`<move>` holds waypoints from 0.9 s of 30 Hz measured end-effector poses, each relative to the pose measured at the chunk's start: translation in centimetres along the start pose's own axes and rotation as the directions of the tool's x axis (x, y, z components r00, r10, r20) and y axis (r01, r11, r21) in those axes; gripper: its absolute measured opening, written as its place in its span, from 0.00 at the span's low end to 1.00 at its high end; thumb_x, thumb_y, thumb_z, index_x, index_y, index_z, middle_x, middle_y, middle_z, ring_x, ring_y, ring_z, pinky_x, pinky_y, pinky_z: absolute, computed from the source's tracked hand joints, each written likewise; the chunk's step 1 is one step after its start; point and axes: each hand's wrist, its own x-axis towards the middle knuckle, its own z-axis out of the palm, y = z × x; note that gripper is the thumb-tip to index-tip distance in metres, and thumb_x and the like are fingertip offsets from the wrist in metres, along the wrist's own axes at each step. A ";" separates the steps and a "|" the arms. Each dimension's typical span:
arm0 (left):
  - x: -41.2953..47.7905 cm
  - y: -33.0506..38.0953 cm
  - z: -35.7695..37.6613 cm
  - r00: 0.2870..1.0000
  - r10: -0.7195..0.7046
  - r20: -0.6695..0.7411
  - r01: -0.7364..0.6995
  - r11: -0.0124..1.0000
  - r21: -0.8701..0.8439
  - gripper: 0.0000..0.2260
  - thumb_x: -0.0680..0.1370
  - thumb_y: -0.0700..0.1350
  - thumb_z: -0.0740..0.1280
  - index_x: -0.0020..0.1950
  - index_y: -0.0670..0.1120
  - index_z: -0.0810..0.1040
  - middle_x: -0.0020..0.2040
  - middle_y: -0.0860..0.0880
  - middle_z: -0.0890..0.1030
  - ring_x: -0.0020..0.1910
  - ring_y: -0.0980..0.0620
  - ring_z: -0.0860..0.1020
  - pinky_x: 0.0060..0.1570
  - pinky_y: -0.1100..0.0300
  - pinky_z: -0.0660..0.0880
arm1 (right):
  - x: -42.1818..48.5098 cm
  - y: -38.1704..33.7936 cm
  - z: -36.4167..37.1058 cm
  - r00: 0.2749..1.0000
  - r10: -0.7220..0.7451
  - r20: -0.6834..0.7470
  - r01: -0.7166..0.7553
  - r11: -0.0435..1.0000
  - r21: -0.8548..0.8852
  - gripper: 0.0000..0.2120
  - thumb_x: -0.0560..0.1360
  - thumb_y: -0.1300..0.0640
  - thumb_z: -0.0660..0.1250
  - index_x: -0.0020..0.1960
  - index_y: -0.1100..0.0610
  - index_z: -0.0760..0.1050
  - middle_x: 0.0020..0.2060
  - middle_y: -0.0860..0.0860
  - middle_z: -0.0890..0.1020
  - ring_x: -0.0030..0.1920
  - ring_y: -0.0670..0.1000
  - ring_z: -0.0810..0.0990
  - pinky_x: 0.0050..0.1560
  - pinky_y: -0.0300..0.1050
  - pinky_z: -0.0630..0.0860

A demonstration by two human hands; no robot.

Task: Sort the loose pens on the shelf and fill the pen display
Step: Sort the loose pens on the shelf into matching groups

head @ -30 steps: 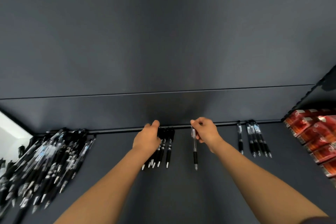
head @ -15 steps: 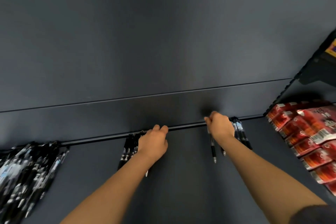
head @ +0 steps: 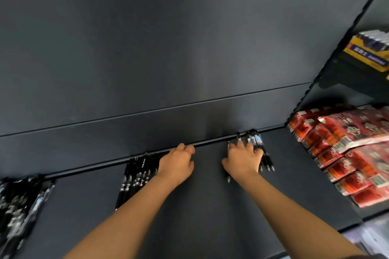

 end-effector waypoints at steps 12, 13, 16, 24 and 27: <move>-1.4 -0.1 0.3 1.000 0.010 0.000 -0.010 1.000 0.005 0.14 0.79 0.48 0.59 0.64 0.51 0.68 0.61 0.51 0.70 0.61 0.50 0.72 0.47 0.55 0.74 | 0.6 2.5 0.4 0.987 -0.153 -0.054 0.144 0.979 -0.145 0.27 0.75 0.61 0.64 0.72 0.53 0.61 0.65 0.52 0.69 0.67 0.58 0.67 0.63 0.53 0.66; -1.7 -0.3 0.3 1.000 0.006 -0.007 -0.006 1.000 0.004 0.13 0.79 0.48 0.59 0.64 0.51 0.68 0.61 0.51 0.71 0.61 0.50 0.72 0.47 0.55 0.73 | 0.4 2.1 0.4 0.987 -0.147 -0.058 0.140 0.984 -0.110 0.25 0.76 0.58 0.63 0.72 0.53 0.62 0.65 0.52 0.69 0.67 0.58 0.67 0.63 0.54 0.66; -2.3 -0.9 0.0 1.000 -0.006 -0.024 0.006 1.000 0.000 0.13 0.79 0.48 0.59 0.64 0.50 0.69 0.61 0.50 0.71 0.61 0.49 0.72 0.48 0.56 0.72 | -0.5 0.3 0.2 0.982 -0.173 -0.080 0.175 0.984 0.021 0.20 0.80 0.51 0.58 0.70 0.53 0.65 0.65 0.53 0.69 0.67 0.58 0.66 0.64 0.54 0.65; -6.1 -6.1 -2.5 0.990 -0.095 -0.106 0.091 0.995 -0.038 0.10 0.79 0.47 0.60 0.59 0.48 0.73 0.55 0.49 0.73 0.57 0.48 0.74 0.49 0.56 0.72 | -3.0 -8.1 -1.6 0.879 -0.425 -0.217 0.455 0.884 0.110 0.18 0.80 0.50 0.57 0.68 0.51 0.68 0.63 0.52 0.73 0.63 0.56 0.70 0.60 0.50 0.67; -8.4 -9.2 -3.6 0.980 -0.139 -0.144 0.137 0.990 -0.024 0.09 0.78 0.46 0.60 0.57 0.47 0.73 0.54 0.48 0.74 0.56 0.47 0.74 0.49 0.55 0.72 | -4.1 -11.7 -2.4 0.830 -0.498 -0.252 0.535 0.839 0.103 0.16 0.80 0.50 0.57 0.66 0.52 0.70 0.61 0.51 0.74 0.62 0.56 0.72 0.60 0.49 0.69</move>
